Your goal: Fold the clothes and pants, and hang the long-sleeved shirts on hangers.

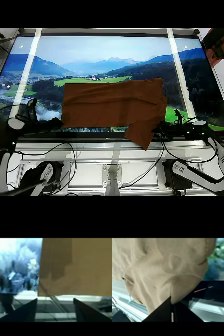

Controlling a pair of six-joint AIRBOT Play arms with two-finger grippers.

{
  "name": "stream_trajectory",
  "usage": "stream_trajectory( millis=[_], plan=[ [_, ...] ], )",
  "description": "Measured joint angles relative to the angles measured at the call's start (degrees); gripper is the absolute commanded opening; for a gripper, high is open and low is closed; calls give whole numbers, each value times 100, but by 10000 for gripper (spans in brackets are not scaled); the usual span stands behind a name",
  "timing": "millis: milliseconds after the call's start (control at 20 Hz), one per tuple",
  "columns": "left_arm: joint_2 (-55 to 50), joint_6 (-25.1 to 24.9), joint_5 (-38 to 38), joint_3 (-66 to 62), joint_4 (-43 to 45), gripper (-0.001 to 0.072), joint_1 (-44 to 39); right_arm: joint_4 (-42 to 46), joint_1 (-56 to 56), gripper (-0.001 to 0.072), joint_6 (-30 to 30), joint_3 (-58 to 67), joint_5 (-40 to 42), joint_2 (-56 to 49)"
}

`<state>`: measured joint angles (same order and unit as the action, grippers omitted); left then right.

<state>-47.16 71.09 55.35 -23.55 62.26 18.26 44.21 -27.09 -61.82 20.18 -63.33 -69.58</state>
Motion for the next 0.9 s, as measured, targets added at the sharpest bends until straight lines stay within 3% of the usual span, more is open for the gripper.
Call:
stream_trajectory(
  millis=[350,550,600,650,700,850,900],
  plan=[
    [-81,507,-656,424,-140,570,0,-153,-2,13,2,-2,-59,-7],
    [-420,516,-811,457,-564,473,7,-188,-2,14,4,0,-114,-7],
    [-522,448,-852,459,-734,414,7,-195,0,14,7,0,-129,-7],
    [-629,385,-894,463,-887,257,7,-197,-2,13,9,4,-146,-7],
    [-732,343,-920,472,-977,155,7,-203,-2,13,9,7,-155,-7],
    [-901,256,-979,474,-1178,16,7,-210,-2,13,66,7,-256,63],
    [-914,238,-984,470,-1200,15,4,-212,0,13,87,7,-308,144]
  ],
)
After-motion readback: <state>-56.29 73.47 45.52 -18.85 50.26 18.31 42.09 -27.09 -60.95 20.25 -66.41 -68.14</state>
